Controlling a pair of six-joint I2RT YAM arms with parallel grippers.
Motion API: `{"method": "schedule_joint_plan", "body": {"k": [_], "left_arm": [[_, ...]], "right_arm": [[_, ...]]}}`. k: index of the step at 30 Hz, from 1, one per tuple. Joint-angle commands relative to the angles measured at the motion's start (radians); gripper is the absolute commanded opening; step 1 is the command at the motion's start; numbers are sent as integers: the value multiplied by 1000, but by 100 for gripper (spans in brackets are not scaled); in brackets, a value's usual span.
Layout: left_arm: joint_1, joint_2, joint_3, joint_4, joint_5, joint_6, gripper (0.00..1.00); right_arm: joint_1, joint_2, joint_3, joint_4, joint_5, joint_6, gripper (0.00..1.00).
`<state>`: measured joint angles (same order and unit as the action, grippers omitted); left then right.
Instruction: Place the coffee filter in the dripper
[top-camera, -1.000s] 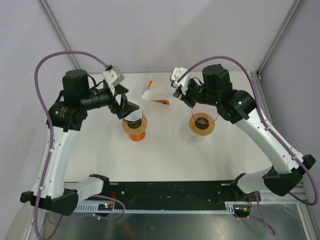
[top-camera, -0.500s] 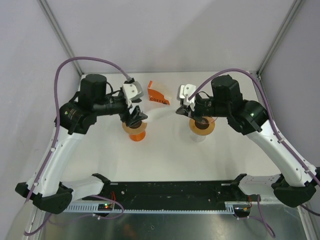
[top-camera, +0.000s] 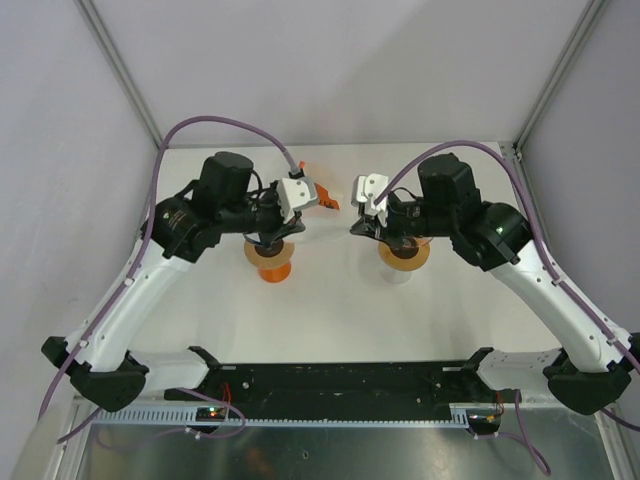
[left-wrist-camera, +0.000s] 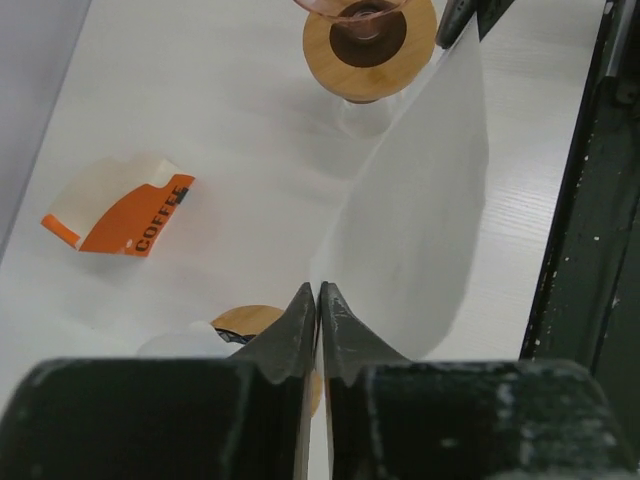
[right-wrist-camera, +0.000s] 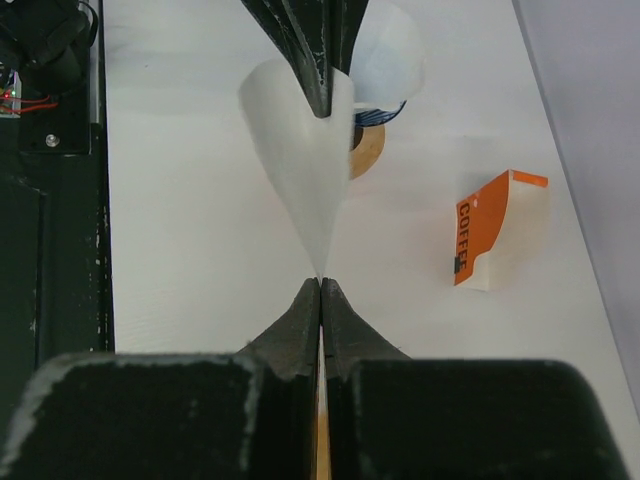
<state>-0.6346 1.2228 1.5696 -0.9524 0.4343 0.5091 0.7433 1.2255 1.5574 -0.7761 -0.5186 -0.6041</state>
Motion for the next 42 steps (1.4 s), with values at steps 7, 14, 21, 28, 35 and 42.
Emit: {"method": "schedule_joint_plan", "body": {"k": [7, 14, 21, 28, 35, 42], "left_arm": [[-39, 72, 86, 12, -65, -144, 0], [-155, 119, 120, 23, -291, -144, 0], [-194, 168, 183, 34, -320, -179, 0], [-197, 170, 205, 34, -285, -199, 0], [-202, 151, 197, 32, -247, -201, 0], [-204, 138, 198, 32, -249, -202, 0]], "right_arm": [[12, -79, -104, 85, 159, -8, 51], [114, -215, -137, 182, 407, -95, 73], [403, -198, -149, 163, 647, -349, 74], [475, -103, -136, 112, 681, -399, 73], [475, -1, -135, 139, 836, -454, 73], [452, 44, -136, 94, 873, -467, 69]]}}
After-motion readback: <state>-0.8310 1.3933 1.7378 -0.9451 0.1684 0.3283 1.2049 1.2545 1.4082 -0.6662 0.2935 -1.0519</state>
